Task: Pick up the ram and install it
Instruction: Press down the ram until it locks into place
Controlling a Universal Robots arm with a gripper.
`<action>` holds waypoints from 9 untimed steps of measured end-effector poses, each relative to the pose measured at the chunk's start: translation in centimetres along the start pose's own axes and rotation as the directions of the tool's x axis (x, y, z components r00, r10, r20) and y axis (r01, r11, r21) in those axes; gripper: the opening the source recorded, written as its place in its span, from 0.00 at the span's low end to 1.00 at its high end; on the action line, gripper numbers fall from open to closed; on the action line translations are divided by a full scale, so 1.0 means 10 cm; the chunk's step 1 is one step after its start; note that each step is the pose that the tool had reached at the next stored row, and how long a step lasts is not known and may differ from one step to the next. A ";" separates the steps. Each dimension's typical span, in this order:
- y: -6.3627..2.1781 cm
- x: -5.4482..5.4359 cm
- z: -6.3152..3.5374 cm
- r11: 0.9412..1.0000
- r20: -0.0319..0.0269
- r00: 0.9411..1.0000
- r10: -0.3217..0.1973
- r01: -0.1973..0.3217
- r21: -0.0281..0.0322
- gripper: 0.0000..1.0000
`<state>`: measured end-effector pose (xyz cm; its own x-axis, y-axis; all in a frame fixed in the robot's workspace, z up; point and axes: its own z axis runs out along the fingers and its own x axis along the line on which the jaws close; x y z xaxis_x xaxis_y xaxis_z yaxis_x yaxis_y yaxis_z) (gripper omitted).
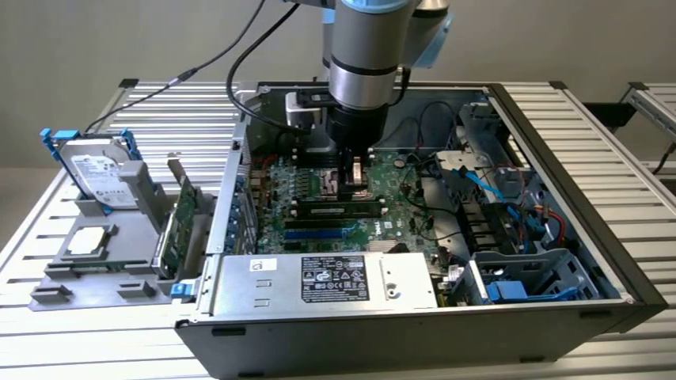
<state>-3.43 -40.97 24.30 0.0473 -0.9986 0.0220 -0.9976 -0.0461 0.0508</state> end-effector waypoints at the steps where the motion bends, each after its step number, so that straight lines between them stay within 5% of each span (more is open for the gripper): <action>1: 0.003 0.00 0.015 1.000 0.000 1.000 0.000 0.000 0.000 0.11; 9: 0.043 -0.02 0.063 1.000 0.000 1.000 0.001 -0.001 0.000 0.11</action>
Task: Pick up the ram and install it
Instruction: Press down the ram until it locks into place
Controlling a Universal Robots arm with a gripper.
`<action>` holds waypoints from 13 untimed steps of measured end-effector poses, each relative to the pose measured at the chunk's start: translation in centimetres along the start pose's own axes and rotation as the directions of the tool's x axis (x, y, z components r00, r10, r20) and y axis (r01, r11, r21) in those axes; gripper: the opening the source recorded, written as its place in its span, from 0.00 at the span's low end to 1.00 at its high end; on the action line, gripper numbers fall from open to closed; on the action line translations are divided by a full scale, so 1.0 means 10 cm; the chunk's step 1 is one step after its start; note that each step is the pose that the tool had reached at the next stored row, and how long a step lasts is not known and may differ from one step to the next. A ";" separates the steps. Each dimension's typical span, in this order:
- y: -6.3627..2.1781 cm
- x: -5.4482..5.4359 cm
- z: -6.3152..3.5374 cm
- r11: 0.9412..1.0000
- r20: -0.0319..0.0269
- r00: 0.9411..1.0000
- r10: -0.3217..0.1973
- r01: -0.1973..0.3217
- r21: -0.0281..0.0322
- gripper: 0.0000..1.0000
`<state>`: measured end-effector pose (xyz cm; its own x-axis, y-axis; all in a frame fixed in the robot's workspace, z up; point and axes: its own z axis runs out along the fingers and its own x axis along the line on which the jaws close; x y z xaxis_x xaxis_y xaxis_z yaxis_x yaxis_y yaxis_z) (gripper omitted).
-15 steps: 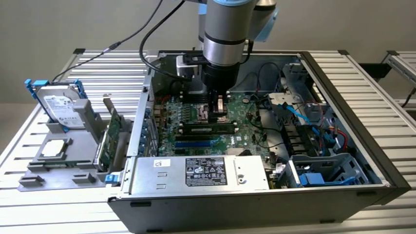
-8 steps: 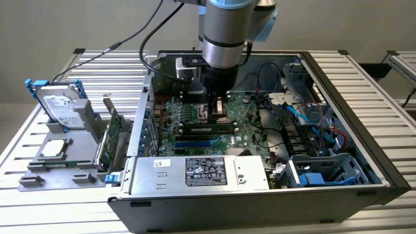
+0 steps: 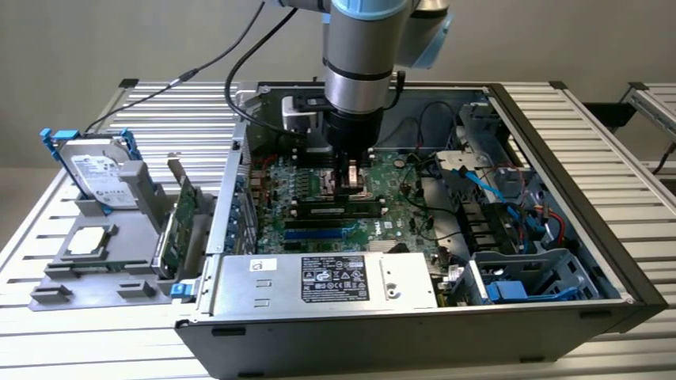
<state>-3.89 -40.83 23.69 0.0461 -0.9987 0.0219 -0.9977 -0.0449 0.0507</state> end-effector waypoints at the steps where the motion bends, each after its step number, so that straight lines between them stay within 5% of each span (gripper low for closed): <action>1: 0.000 0.00 0.001 1.000 0.000 1.000 0.000 0.000 0.000 0.11; 13: -0.006 -0.03 0.110 1.000 0.000 1.000 0.000 0.000 0.000 0.11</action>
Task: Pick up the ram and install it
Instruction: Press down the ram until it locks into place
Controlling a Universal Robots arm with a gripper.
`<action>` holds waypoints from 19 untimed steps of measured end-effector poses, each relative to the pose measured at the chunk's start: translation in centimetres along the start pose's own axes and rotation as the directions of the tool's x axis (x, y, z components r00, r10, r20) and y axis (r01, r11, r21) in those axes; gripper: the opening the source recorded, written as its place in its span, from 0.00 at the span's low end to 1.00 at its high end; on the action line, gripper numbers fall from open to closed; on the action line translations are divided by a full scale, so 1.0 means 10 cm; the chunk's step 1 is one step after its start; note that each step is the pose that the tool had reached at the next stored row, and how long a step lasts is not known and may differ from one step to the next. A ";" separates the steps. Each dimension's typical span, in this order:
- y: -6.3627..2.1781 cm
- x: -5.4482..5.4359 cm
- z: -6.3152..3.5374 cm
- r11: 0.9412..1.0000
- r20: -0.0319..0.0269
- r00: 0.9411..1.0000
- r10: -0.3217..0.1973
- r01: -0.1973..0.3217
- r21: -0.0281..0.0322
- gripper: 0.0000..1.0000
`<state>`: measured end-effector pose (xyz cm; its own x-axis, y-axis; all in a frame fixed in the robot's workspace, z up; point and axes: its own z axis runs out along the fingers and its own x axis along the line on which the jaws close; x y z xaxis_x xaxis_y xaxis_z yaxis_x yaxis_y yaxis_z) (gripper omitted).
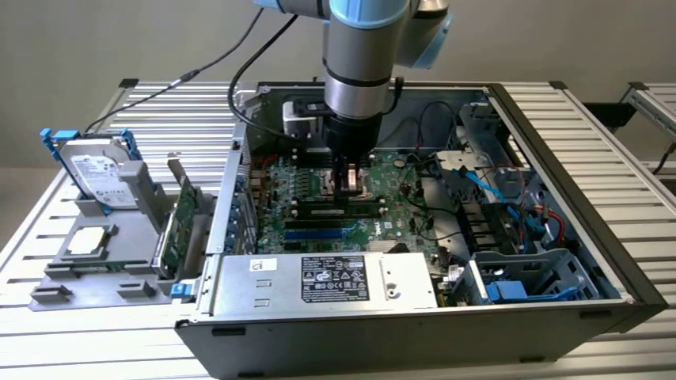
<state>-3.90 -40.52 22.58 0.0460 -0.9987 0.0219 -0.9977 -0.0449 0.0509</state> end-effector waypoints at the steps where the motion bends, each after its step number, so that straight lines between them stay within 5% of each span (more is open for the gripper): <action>1: 0.000 0.00 0.006 1.000 -0.001 1.000 0.000 0.000 0.000 0.11; 6: 0.000 0.00 0.000 1.000 0.001 1.000 0.000 0.000 0.000 0.11; 11: 0.005 0.00 -0.117 1.000 0.000 1.000 0.000 0.000 -0.001 0.11; 19: 0.006 0.00 -0.118 1.000 0.000 1.000 0.000 0.000 -0.001 0.11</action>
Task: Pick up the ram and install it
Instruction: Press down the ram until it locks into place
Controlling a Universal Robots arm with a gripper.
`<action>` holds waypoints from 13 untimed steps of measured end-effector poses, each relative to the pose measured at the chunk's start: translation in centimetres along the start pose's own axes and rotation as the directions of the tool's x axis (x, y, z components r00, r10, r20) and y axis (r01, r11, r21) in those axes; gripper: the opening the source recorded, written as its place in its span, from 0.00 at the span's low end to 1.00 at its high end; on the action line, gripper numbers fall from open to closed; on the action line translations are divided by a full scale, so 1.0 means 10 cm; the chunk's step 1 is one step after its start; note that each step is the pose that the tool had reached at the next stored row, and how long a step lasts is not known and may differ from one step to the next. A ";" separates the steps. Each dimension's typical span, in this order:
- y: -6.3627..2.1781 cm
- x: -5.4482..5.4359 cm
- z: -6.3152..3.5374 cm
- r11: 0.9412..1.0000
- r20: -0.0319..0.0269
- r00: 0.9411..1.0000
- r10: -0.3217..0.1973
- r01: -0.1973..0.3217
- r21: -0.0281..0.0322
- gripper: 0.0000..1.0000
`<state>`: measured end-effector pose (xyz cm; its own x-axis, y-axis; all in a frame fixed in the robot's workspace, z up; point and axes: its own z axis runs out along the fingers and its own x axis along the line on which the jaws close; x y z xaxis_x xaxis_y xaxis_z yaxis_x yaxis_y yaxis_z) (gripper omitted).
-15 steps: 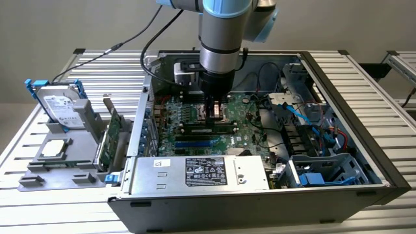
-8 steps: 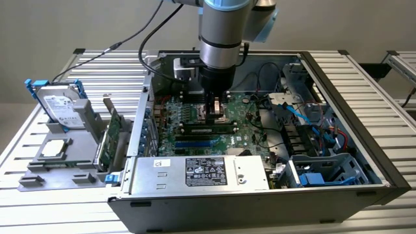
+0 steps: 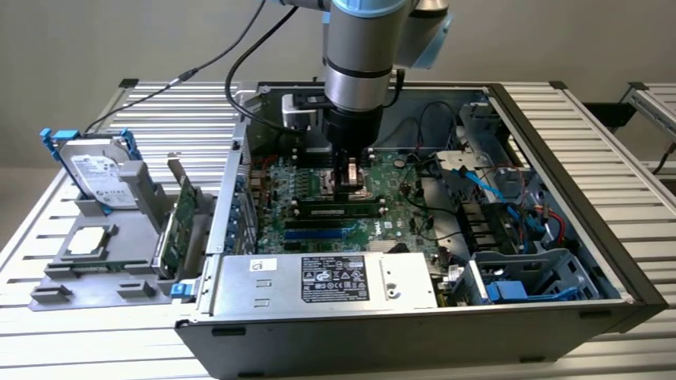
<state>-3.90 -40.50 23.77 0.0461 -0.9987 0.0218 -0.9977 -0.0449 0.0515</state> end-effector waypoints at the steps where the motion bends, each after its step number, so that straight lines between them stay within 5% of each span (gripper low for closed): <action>1: 0.000 0.00 0.000 1.000 0.000 1.000 0.000 0.000 0.000 0.11; 8: 0.000 0.02 -0.001 1.000 0.000 1.000 0.002 -0.002 0.000 0.11; 13: 0.001 0.02 0.000 0.998 0.004 0.998 0.062 -0.062 -0.001 0.11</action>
<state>-3.90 -40.68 23.77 -0.0156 -0.9997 0.0212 -0.9985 0.0167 0.0515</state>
